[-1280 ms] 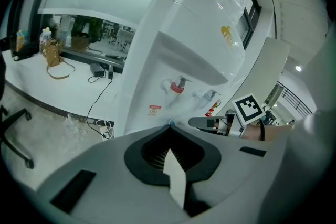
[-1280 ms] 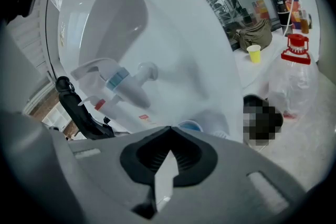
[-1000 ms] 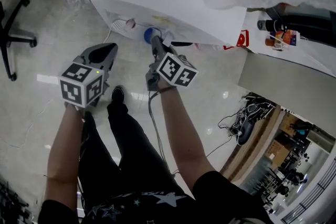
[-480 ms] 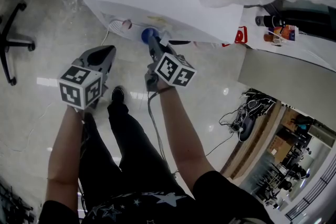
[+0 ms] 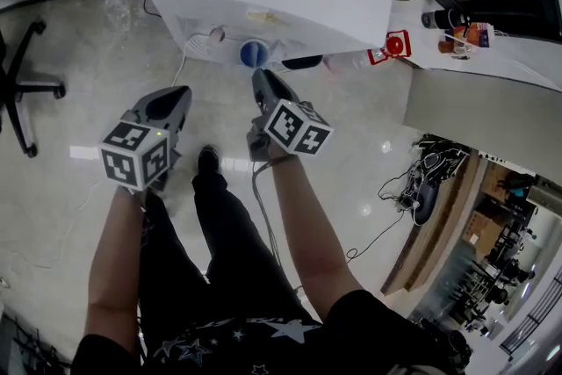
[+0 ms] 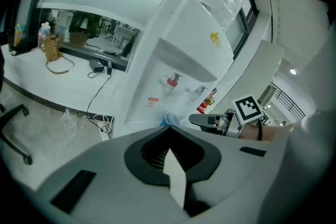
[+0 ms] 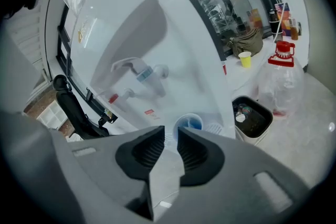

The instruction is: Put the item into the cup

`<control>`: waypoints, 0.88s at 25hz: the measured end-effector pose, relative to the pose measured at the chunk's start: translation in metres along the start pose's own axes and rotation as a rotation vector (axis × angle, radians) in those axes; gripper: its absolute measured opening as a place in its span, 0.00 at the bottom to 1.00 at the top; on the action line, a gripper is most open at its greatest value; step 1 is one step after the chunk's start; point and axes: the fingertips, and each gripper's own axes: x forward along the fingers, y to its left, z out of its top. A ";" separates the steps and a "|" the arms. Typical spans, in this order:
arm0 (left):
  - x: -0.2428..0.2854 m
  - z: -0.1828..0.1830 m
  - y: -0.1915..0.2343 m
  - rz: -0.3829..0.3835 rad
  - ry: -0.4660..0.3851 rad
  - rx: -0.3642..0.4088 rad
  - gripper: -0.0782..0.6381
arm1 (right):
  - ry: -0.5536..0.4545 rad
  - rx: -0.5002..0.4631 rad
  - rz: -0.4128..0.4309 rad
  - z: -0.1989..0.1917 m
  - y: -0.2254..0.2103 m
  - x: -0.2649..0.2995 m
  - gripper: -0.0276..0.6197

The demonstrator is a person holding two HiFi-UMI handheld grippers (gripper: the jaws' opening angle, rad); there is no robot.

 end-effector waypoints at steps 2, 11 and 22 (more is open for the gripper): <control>-0.010 -0.005 -0.003 -0.011 0.013 -0.006 0.12 | -0.014 0.013 -0.008 -0.001 0.006 -0.013 0.16; -0.081 -0.021 -0.006 -0.099 0.070 0.069 0.12 | -0.134 0.095 -0.071 -0.028 0.058 -0.065 0.16; -0.156 -0.003 -0.021 -0.236 0.108 0.193 0.12 | -0.256 0.168 -0.163 -0.054 0.135 -0.136 0.15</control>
